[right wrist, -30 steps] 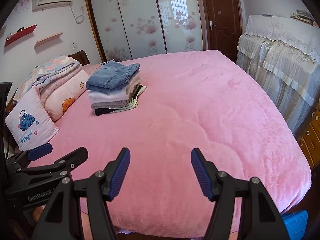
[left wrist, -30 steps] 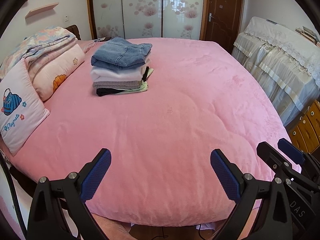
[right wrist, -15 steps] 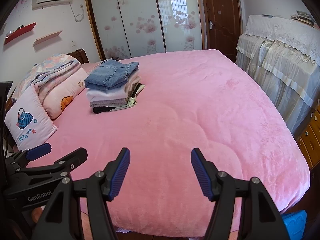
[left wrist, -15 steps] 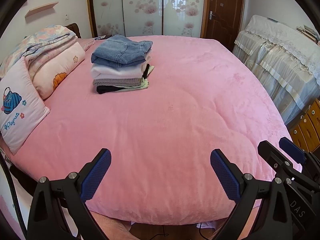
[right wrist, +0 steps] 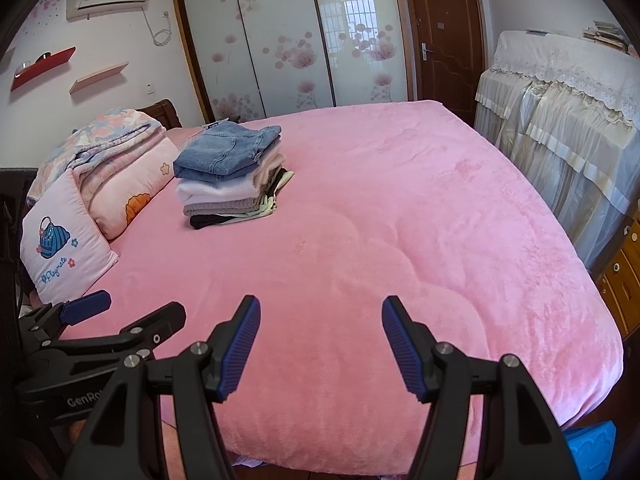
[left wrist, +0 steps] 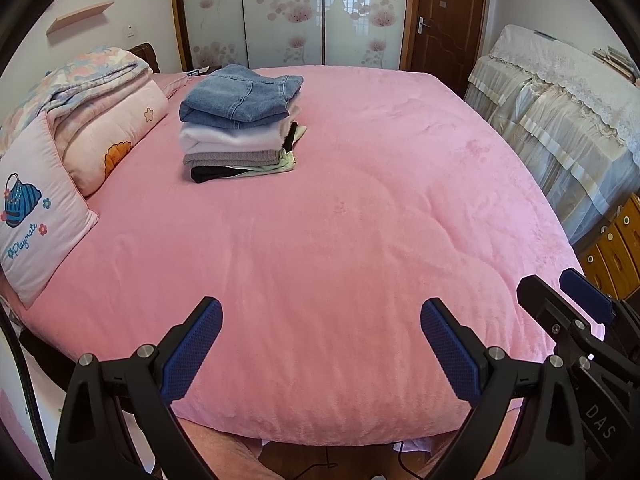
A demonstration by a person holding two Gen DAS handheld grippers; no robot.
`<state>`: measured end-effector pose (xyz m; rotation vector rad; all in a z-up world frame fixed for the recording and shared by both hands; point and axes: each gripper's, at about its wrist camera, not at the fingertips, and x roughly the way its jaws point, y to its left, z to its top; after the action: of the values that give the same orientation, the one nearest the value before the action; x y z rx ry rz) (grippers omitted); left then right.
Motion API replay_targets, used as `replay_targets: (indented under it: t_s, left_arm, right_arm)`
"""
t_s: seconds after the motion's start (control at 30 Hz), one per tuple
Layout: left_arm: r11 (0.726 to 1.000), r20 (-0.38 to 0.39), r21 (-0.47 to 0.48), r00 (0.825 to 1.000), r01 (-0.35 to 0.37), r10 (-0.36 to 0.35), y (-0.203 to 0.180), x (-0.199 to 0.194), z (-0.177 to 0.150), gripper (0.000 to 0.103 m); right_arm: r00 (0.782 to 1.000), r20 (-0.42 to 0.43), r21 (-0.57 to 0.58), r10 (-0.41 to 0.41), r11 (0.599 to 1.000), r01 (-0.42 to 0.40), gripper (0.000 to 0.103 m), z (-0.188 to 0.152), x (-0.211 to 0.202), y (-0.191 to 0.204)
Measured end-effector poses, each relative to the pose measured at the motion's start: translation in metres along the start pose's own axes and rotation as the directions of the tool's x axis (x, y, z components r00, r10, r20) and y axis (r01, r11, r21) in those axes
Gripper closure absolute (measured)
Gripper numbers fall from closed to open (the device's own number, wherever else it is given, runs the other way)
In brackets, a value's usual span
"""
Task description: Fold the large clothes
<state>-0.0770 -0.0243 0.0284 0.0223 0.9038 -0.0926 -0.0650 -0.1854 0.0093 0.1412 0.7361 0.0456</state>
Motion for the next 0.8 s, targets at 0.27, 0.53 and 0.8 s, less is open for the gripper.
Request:
replay_targets:
  t_s: [0.27, 0.53, 0.8]
  left_arm:
    - [1.000, -0.002, -0.001, 1.000, 0.000, 0.000, -0.0002, -0.0003, -0.0002, 0.004]
    - [1.000, 0.001, 0.000, 1.000, 0.000, 0.000, -0.0015, -0.0005, -0.0001, 0.004]
    - [1.000, 0.000, 0.000, 1.000, 0.000, 0.000, 0.0008, 0.0005, -0.0002, 0.004]
  right_arm:
    - [1.000, -0.002, 0.000, 0.001, 1.000, -0.001, 0.039, -0.0002, 0.0000, -0.0001]
    - [1.000, -0.001, 0.002, 0.002, 1.000, -0.002, 0.039, 0.0003, 0.0000, 0.0000]
    - [1.000, -0.002, 0.001, 0.004, 1.000, -0.004, 0.039, -0.0028, -0.0012, 0.0027]
